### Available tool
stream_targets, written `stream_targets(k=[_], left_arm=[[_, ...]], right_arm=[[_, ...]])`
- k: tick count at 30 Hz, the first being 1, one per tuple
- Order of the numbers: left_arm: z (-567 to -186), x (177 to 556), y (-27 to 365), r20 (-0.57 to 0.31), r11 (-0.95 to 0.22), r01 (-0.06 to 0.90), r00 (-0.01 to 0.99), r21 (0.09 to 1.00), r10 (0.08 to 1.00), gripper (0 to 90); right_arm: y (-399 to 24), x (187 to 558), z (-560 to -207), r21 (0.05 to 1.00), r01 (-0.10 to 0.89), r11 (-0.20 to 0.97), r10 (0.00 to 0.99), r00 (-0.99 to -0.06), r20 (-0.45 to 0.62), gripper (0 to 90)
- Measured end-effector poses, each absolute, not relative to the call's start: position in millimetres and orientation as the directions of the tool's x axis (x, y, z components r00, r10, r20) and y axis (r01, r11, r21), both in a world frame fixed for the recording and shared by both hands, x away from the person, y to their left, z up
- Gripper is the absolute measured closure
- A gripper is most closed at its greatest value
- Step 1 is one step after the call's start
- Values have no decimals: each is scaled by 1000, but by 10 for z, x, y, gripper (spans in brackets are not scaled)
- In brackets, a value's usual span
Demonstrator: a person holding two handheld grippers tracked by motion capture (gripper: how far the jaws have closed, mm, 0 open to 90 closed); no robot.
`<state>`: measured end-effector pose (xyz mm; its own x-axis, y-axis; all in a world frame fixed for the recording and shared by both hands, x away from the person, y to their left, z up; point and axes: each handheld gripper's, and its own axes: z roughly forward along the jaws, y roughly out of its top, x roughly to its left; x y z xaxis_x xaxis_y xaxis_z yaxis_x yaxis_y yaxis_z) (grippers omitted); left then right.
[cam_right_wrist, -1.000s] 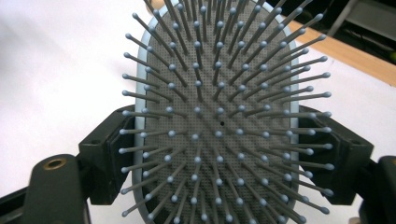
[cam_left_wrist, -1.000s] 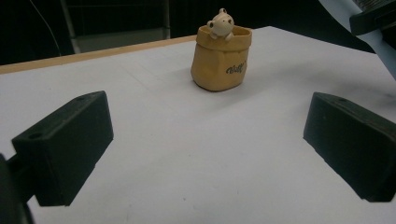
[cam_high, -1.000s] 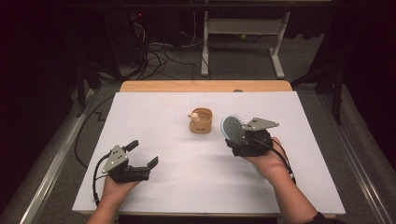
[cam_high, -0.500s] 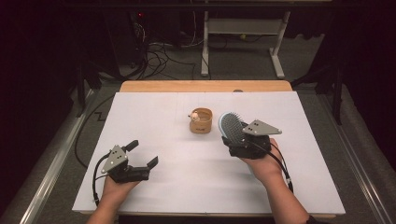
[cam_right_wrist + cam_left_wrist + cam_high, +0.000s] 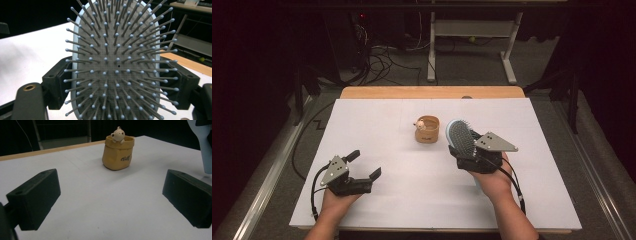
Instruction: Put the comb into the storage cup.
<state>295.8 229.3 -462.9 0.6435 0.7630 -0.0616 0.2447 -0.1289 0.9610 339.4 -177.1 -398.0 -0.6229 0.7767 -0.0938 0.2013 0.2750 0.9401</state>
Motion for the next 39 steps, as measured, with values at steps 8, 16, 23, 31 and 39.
stream_targets(k=[8, 16, 23, 31, 39], left_arm=[[-4626, 2959, 2302, -61, -130, 248, 638, 960, 768, 21], [-4624, 2951, 2277, -58, -134, 247, 642, 960, 764, 21], [-4613, 2940, 2258, -53, -140, 243, 647, 960, 761, 21], [-4612, 2943, 2240, -55, -143, 246, 653, 959, 755, 21], [-4592, 2941, 2208, -58, -143, 248, 658, 958, 751, 21]], right_arm=[[-1841, 3346, -3978, 958, 167, 233, 785, -614, -84, 209], [-1924, 3267, -4008, 968, 135, 211, 792, -604, -89, 209], [-1995, 3224, -4040, 968, 127, 216, 799, -592, -101, 209], [-1995, 3209, -4043, 968, 117, 223, 803, -586, -114, 209], [-1981, 3200, -4043, 970, 109, 218, 804, -583, -115, 209]])
